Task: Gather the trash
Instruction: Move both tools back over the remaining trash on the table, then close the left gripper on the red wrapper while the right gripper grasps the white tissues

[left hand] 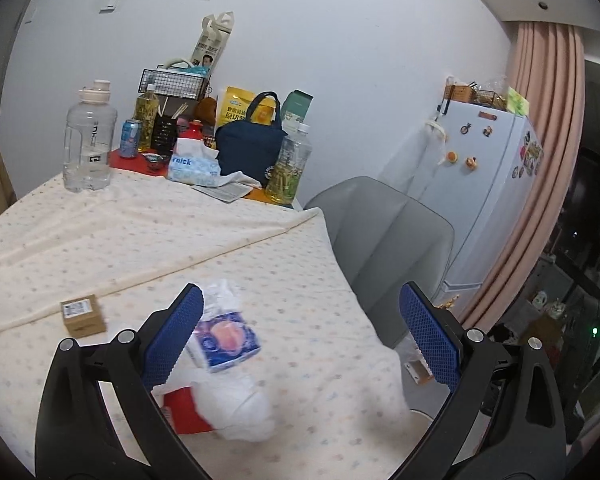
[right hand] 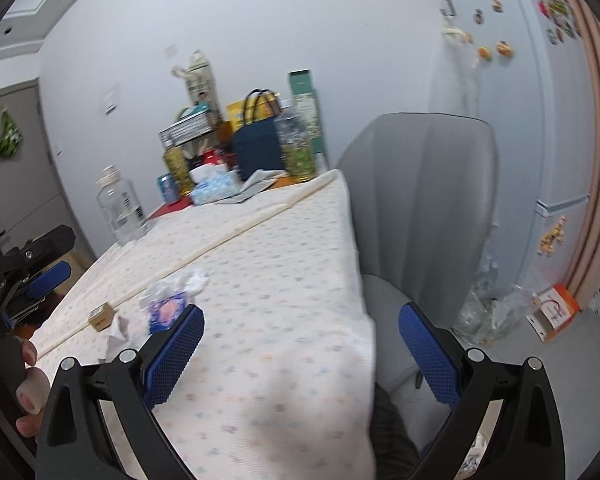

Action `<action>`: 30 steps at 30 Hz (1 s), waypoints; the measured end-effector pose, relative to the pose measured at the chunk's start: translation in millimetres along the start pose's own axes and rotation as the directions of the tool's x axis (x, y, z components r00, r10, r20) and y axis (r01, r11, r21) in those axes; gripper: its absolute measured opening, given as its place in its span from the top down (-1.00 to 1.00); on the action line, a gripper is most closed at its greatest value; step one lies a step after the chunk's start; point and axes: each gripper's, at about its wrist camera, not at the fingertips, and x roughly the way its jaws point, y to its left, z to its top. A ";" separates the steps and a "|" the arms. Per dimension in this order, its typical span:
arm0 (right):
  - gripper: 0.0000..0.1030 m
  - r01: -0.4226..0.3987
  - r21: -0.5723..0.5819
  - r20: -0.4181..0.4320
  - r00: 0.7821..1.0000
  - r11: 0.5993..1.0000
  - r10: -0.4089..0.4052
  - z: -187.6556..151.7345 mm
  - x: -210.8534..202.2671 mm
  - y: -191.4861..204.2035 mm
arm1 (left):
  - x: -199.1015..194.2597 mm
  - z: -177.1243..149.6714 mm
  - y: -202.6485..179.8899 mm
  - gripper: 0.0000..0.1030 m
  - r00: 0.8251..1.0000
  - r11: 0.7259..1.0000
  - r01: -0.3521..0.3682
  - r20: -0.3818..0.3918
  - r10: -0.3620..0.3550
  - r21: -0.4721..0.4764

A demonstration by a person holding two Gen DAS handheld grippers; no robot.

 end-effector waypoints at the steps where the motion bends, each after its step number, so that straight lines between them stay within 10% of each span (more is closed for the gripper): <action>1: -0.86 -0.008 -0.006 -0.002 1.000 1.000 0.008 -0.6 -0.1 5.6 | -3.0 -0.3 4.4 -0.89 1.000 1.000 0.004 -0.001 -0.004 0.001; 19: -0.62 -0.256 -0.104 -0.253 0.941 0.961 0.224 -23.8 42.2 97.1 | -28.8 -37.6 103.3 -0.86 0.985 0.985 -0.127 -0.131 0.112 -0.117; 30: -0.17 -0.290 -0.101 -0.405 0.886 0.952 0.227 -52.3 93.6 127.4 | -20.4 -59.0 121.1 -0.34 0.967 0.980 -0.142 -0.230 0.108 -0.141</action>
